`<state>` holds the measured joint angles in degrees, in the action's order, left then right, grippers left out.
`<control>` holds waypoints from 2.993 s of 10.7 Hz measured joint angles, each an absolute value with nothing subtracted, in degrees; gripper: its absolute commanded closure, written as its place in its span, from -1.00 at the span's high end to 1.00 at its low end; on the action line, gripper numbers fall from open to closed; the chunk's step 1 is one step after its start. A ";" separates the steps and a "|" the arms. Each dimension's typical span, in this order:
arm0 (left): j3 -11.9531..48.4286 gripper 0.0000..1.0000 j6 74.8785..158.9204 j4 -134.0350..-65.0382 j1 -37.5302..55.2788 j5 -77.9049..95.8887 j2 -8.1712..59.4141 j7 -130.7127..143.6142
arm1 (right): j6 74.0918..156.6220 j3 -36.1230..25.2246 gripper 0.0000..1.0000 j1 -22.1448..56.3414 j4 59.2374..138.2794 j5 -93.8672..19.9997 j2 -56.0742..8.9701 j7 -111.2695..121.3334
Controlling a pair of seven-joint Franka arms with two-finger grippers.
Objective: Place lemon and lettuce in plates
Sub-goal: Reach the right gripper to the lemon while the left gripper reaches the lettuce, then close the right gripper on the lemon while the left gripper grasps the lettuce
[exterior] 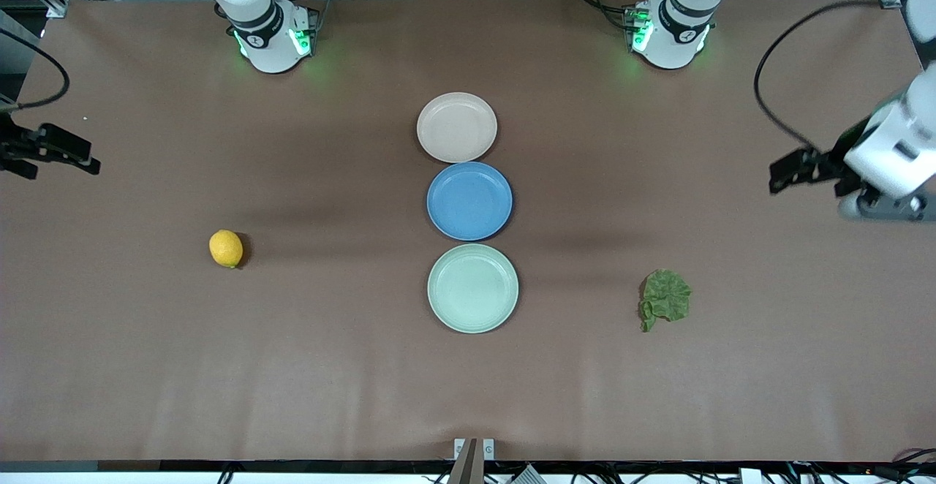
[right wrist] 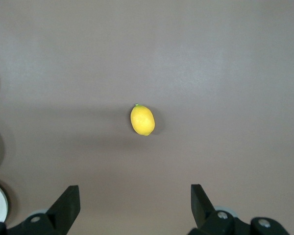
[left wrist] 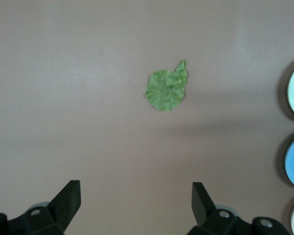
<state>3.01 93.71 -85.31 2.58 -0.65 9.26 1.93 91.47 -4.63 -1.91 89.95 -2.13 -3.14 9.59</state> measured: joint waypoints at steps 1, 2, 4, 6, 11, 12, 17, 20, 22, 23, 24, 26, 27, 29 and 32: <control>3.03 1.00 97.64 -86.42 2.61 -0.66 11.03 1.77 | 92.48 -4.64 1.00 -1.91 90.36 -2.16 -4.11 9.59; 3.09 1.00 101.29 -87.33 2.80 -0.66 12.89 1.25 | 93.80 -4.63 1.00 -1.91 90.61 -2.19 -5.21 9.59; 3.57 1.00 107.69 -88.23 4.39 -0.66 17.30 0.19 | 96.01 -4.64 1.00 -1.93 90.95 -2.25 -8.18 9.58; 3.67 1.00 114.87 -89.82 6.29 -0.95 22.01 0.19 | 98.62 -4.63 1.00 -2.00 91.33 -2.77 -12.50 9.57; 3.70 1.00 125.20 -91.36 7.64 -2.97 32.57 -1.16 | 106.84 -4.59 1.00 -2.19 92.51 -3.76 -22.51 10.64; 3.72 1.00 126.64 -91.44 8.07 -4.66 34.16 -1.16 | 111.31 -4.60 1.00 -2.19 94.98 -3.76 -23.15 11.90; 3.62 1.00 132.65 -91.51 8.18 -5.71 40.95 -1.16 | 126.98 -4.28 1.00 -1.68 107.19 -3.74 -23.39 13.22; 3.58 0.97 133.62 -91.50 7.57 -5.71 42.30 -1.12 | 129.46 -4.20 1.00 -0.89 109.68 -3.73 -23.39 13.25; 3.57 0.93 133.70 -91.50 7.28 -5.71 42.51 -1.09 | 130.34 -4.21 1.00 -0.77 110.24 -3.73 -23.54 13.24; 3.58 0.88 133.72 -91.48 7.29 -5.71 42.60 -0.74 | 130.78 -4.21 1.00 -0.77 110.65 -3.73 -24.00 13.24; 3.58 0.80 134.00 -91.47 7.30 -5.71 42.79 -0.53 | 131.33 -4.22 1.00 -0.77 111.06 -3.73 -24.62 13.24; 3.58 0.56 134.71 -91.41 7.30 -5.71 43.38 -0.44 | 132.12 -4.19 1.00 -0.66 112.52 -3.73 -25.72 13.24; 3.58 0.41 134.97 -91.38 7.30 -5.71 43.70 -0.41 | 132.74 -4.19 1.00 -0.57 112.99 -3.73 -26.53 13.24; 3.58 -0.11 135.16 -91.35 7.30 -5.70 44.06 -0.36 | 133.32 -4.19 1.00 -0.57 113.21 -3.73 -27.96 13.24; 3.73 -1.00 135.71 -91.25 7.31 -5.50 44.28 -0.33 | 133.54 -4.21 0.90 -0.57 113.23 -3.73 -29.21 13.24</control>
<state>3.73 135.71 -91.25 7.31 -5.50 44.28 -0.33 133.54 -4.21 -0.57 113.23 -3.73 -29.21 13.24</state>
